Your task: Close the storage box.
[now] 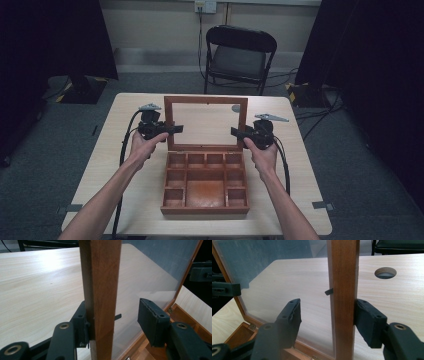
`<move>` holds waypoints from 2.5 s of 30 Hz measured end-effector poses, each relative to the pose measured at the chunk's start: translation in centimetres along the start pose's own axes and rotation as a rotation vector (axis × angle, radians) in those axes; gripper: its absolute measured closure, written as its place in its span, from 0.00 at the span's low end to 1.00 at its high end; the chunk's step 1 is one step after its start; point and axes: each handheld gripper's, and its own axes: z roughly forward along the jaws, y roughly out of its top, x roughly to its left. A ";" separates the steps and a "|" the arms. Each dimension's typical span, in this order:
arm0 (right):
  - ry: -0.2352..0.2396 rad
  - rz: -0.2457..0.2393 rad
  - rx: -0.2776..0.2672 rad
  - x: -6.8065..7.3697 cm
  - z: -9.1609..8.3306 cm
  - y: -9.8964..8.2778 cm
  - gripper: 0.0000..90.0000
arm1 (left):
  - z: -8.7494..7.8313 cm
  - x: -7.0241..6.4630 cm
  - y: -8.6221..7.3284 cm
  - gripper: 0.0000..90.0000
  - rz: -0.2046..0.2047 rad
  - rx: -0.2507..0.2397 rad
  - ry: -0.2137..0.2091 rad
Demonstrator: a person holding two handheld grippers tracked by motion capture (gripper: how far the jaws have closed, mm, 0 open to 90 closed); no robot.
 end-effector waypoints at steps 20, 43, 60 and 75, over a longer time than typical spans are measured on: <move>0.008 -0.009 -0.006 0.6 -1.6 -0.1 0.46 | -1.0 -1.0 -0.1 0.52 0.048 0.000 -0.028; 0.057 -0.007 -0.007 0.9 -3.0 -0.6 0.46 | -2.3 -2.2 -1.2 0.49 0.086 -0.022 -0.042; 0.098 0.002 0.010 0.8 -3.5 -0.8 0.42 | -3.6 -2.3 -1.6 0.48 0.059 -0.051 -0.072; 0.126 -0.001 0.034 1.3 -3.9 -1.3 0.33 | -4.2 -2.9 -2.4 0.46 0.066 -0.029 -0.092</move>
